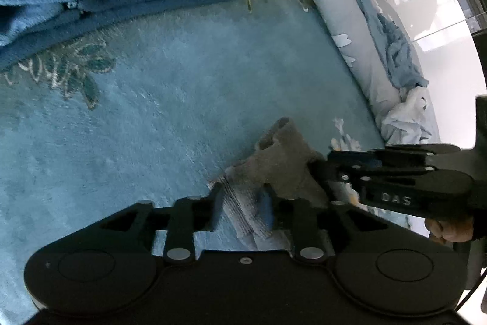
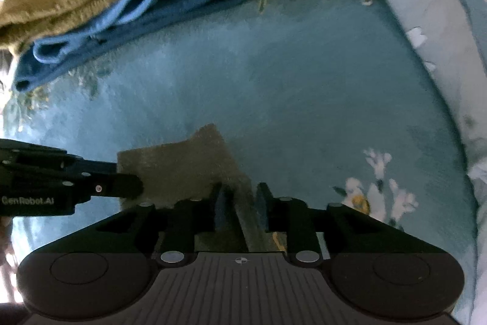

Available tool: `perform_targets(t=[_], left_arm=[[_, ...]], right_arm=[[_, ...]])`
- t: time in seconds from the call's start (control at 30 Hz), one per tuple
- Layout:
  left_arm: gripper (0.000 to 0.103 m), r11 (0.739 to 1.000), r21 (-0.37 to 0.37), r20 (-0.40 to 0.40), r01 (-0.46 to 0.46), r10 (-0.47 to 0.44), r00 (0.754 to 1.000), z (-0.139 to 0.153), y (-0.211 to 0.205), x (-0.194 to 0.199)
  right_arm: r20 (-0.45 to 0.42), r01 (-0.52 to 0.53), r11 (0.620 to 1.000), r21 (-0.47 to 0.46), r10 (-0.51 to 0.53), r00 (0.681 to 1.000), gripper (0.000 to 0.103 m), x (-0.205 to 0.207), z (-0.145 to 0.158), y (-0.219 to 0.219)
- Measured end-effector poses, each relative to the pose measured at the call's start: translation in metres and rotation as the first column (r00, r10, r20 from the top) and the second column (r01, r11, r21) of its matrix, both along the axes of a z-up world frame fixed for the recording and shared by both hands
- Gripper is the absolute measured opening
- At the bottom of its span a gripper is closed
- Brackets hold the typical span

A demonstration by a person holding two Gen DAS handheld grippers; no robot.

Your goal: Fold clothes

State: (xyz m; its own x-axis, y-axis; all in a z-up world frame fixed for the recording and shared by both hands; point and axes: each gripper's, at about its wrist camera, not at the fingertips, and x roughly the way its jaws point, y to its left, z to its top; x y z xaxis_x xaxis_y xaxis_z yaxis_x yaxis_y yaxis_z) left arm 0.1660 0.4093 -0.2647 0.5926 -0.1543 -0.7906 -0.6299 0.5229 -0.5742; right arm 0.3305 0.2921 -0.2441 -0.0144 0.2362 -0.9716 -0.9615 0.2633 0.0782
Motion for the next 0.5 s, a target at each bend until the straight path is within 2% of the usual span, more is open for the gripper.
perform_targets(t=[0.1, 0.3, 0.4, 0.5], left_arm=[[0.046, 1.0, -0.01, 0.009, 0.006, -0.006, 1.0, 0.013, -0.001, -0.01], [0.05, 0.999, 0.013, -0.015, 0.033, -0.033, 0.999, 0.041, -0.014, -0.028], [0.056, 0.998, 0.034, -0.005, 0.044, -0.044, 0.999, 0.059, -0.028, -0.028], [0.062, 0.994, 0.069, 0.016, 0.086, -0.087, 0.996, 0.08, -0.049, -0.026]], right_arm=[[0.007, 0.077, 0.996, 0.037, -0.078, 0.997, 0.037, 0.002, 0.022, -0.023], [0.0, 0.222, 0.972, 0.077, -0.223, 0.975, 0.045, -0.013, 0.068, -0.094], [-0.005, 0.321, 0.944, 0.074, -0.321, 0.947, 0.046, -0.026, 0.085, -0.141], [-0.01, 0.427, 0.901, 0.084, -0.427, 0.904, 0.049, -0.043, 0.102, -0.193]])
